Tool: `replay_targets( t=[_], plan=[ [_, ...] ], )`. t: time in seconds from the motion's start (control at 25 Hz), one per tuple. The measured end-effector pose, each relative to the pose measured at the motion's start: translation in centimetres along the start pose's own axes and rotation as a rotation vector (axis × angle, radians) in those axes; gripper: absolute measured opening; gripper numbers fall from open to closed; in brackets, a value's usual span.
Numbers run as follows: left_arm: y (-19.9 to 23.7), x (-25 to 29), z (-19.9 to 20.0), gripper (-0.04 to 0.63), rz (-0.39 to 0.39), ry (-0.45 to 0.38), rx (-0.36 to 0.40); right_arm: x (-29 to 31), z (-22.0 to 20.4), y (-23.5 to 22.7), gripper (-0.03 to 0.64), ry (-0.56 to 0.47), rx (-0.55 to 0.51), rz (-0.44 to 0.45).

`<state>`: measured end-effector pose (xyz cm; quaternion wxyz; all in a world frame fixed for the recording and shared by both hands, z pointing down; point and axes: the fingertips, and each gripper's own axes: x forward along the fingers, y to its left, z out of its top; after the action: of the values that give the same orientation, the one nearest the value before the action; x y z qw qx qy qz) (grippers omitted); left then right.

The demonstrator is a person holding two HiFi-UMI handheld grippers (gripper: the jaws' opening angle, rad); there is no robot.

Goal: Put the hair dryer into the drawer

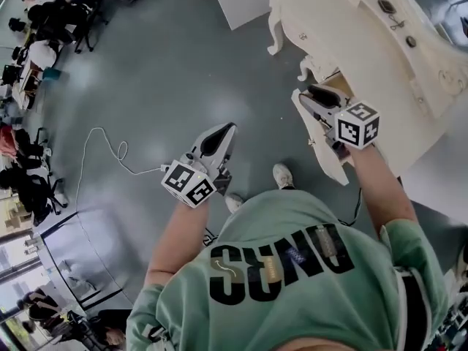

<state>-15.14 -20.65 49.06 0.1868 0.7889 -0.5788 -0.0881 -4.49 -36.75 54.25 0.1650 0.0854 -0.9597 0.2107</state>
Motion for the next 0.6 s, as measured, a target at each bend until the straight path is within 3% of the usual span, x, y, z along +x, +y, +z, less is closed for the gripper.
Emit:
replay_targets(
  t=[0.32,0.6],
  plan=[
    [1.7,-15.7,7.7,0.000,0.188,-0.148,0.078,3.6,9.1,17.3,0.064,-0.145,-0.169,0.224],
    [2.9,-28.4,12.1,0.000,0.337,-0.277,0.111,7.2,12.5,28.8,0.000,-0.186,-0.233,0.358]
  ],
)
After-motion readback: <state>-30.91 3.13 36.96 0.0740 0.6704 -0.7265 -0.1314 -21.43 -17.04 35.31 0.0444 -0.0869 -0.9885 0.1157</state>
